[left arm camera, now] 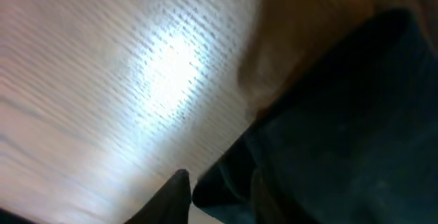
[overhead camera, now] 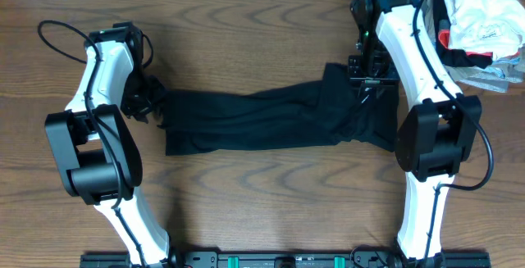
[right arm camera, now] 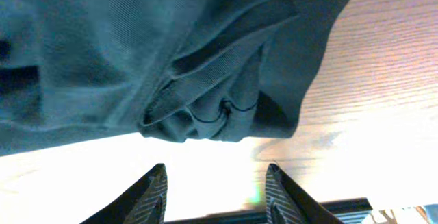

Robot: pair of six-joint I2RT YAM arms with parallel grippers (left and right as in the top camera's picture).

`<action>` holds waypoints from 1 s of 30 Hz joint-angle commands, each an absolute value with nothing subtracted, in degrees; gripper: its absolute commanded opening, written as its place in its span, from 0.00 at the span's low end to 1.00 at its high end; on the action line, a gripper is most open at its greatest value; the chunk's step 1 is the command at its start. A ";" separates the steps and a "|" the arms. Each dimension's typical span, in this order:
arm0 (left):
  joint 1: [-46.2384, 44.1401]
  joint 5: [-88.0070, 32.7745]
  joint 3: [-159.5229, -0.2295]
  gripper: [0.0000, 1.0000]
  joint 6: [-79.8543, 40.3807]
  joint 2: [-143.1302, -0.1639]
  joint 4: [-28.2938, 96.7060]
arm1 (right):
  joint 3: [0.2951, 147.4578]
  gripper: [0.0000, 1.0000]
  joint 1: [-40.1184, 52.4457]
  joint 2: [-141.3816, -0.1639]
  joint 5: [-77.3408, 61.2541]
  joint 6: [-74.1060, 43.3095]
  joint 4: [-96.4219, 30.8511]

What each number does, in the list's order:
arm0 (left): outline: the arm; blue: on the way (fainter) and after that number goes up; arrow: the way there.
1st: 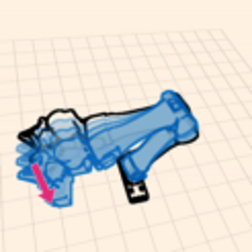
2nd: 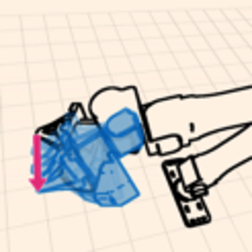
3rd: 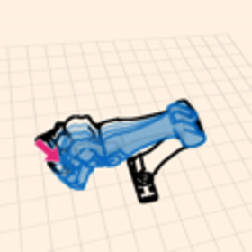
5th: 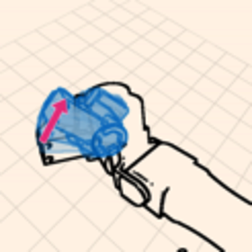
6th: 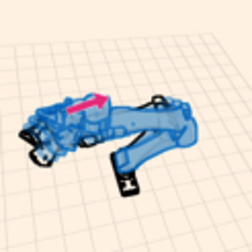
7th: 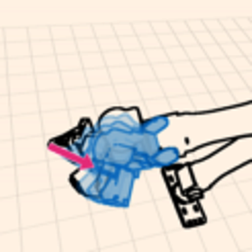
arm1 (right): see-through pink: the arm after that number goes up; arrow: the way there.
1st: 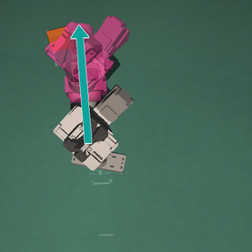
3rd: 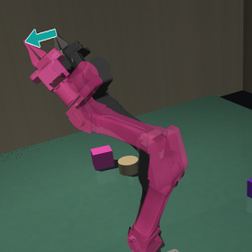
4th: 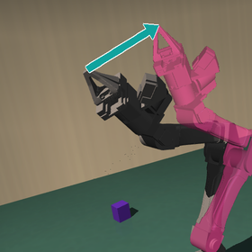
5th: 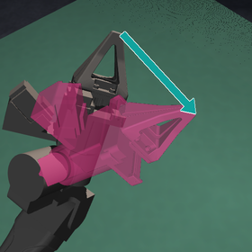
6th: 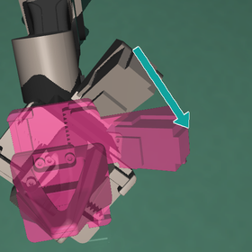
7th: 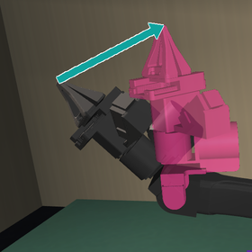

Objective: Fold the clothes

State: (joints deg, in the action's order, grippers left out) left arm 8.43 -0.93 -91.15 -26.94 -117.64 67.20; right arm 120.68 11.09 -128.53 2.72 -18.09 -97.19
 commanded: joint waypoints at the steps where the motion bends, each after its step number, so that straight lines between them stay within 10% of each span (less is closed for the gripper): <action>1: 8.73 0.71 -92.51 0.34 -26.33 -117.21 67.33 | 118.89 0.38 10.94 -126.98 4.49 -17.02 -97.34; 5: 8.73 0.69 -95.33 0.35 -26.06 -117.10 68.12 | 118.72 0.29 10.90 -126.98 4.49 -17.06 -97.25; 12: 8.73 -6.37 -99.02 0.66 -19.86 -117.10 69.34 | 119.37 0.20 11.20 -126.85 -0.14 -11.84 -97.21; 19: 8.80 -15.59 -97.78 0.67 -3.16 -117.12 69.78 | 122.30 0.61 11.64 -126.21 -16.64 6.46 -96.66; 30: 9.63 -15.92 -89.78 0.66 0.21 -117.12 69.95 | 123.26 0.80 11.29 -125.91 -15.64 5.98 -93.51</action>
State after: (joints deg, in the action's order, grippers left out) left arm 9.32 -15.00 -92.09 -2.20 -117.64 70.04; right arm 121.23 11.31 -128.29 -15.03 5.91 -94.78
